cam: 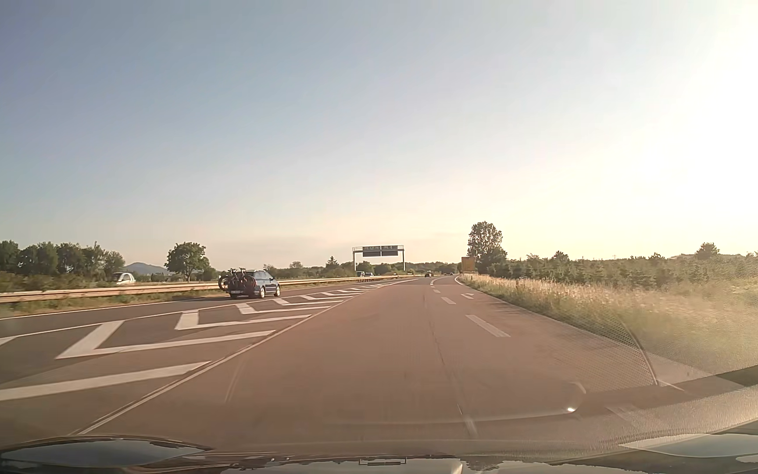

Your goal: Follow the waypoints while adhering to traffic rules and regulations

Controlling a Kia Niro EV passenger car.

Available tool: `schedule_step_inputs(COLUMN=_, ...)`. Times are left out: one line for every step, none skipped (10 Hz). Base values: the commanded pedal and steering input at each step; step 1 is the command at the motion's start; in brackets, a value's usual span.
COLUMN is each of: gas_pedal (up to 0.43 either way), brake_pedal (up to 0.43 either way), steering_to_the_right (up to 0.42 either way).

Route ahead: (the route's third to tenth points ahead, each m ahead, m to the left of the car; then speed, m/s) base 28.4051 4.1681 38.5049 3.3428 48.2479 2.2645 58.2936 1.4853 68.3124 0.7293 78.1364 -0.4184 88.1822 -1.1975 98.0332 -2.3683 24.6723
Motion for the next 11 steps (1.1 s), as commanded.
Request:
schedule_step_inputs(gas_pedal=0.087, brake_pedal=0.0, steering_to_the_right=0.007)
schedule_step_inputs(gas_pedal=0.087, brake_pedal=0.0, steering_to_the_right=0.007)
schedule_step_inputs(gas_pedal=0.087, brake_pedal=0.0, steering_to_the_right=0.007)
schedule_step_inputs(gas_pedal=0.087, brake_pedal=0.0, steering_to_the_right=0.007)
schedule_step_inputs(gas_pedal=0.087, brake_pedal=0.0, steering_to_the_right=0.007)
schedule_step_inputs(gas_pedal=0.087, brake_pedal=0.0, steering_to_the_right=0.007)
schedule_step_inputs(gas_pedal=0.087, brake_pedal=0.0, steering_to_the_right=0.007)
schedule_step_inputs(gas_pedal=0.087, brake_pedal=0.0, steering_to_the_right=0.007)
schedule_step_inputs(gas_pedal=0.087, brake_pedal=0.0, steering_to_the_right=0.007)
schedule_step_inputs(gas_pedal=0.087, brake_pedal=0.0, steering_to_the_right=0.006)
schedule_step_inputs(gas_pedal=0.087, brake_pedal=0.0, steering_to_the_right=0.005)
